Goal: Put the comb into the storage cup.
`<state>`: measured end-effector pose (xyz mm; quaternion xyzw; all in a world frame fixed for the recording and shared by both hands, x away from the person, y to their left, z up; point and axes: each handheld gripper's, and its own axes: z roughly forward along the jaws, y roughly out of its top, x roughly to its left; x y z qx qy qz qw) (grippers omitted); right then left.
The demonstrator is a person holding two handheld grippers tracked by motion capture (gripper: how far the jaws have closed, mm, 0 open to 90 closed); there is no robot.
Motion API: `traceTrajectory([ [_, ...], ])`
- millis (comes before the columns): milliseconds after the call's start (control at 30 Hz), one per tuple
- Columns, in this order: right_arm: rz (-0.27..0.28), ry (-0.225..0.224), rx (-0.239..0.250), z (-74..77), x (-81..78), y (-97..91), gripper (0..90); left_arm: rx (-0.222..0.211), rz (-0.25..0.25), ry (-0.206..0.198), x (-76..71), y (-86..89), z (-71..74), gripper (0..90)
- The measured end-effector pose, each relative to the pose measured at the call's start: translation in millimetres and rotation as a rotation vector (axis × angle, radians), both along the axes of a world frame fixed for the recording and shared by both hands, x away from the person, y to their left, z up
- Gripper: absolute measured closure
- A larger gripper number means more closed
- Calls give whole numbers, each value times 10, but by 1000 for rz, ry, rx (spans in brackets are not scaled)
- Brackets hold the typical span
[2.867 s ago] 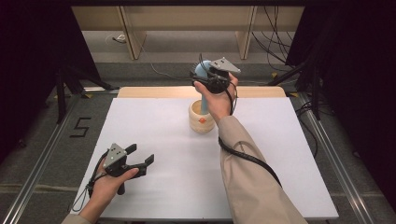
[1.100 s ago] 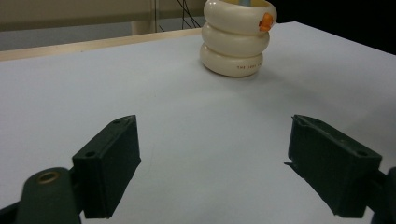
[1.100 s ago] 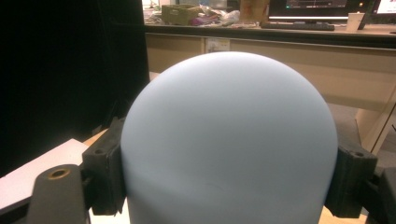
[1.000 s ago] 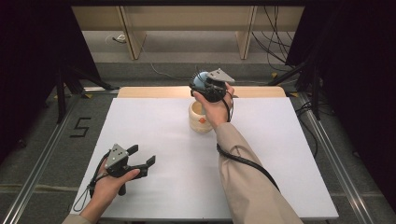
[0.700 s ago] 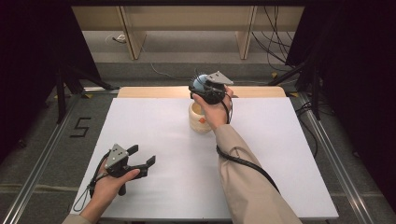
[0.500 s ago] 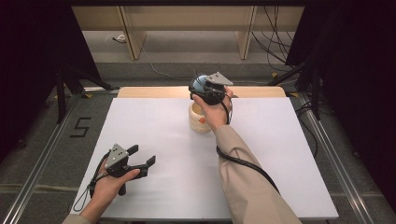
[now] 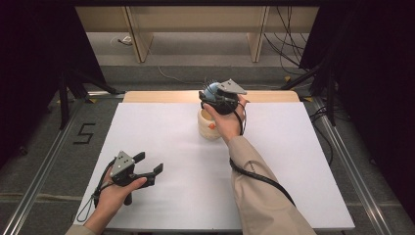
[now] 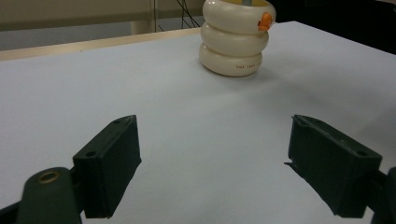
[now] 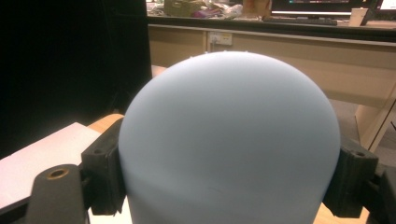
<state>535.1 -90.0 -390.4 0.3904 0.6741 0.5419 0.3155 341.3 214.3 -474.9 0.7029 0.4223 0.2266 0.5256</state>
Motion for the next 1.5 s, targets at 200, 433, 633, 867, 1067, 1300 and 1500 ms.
traceTrajectory([
  [200, 9, -1, 2, -6, -70, -65, 200, 3, -1, 1, 0, -5, -3, 164],
  [433, 21, 2, -6, -3, -131, -93, 200, 2, 1, 3, 1, -2, -6, 164],
  [633, 22, -1, -2, -11, -171, -122, 200, 4, -2, 1, -2, -9, -4, 163],
  [867, 23, -3, -3, -14, -226, -149, 199, 5, -1, 2, -2, -11, -7, 163],
  [1067, 21, -5, -3, -19, -288, -180, 199, 6, -1, 2, -2, -11, -7, 164],
  [1300, 22, -3, 6, -38, -322, -234, 196, 7, -2, 2, -3, -16, -9, 164],
  [1500, 21, 5, 13, -70, -326, -265, 191, 6, -2, 4, -1, -15, -12, 164],
])
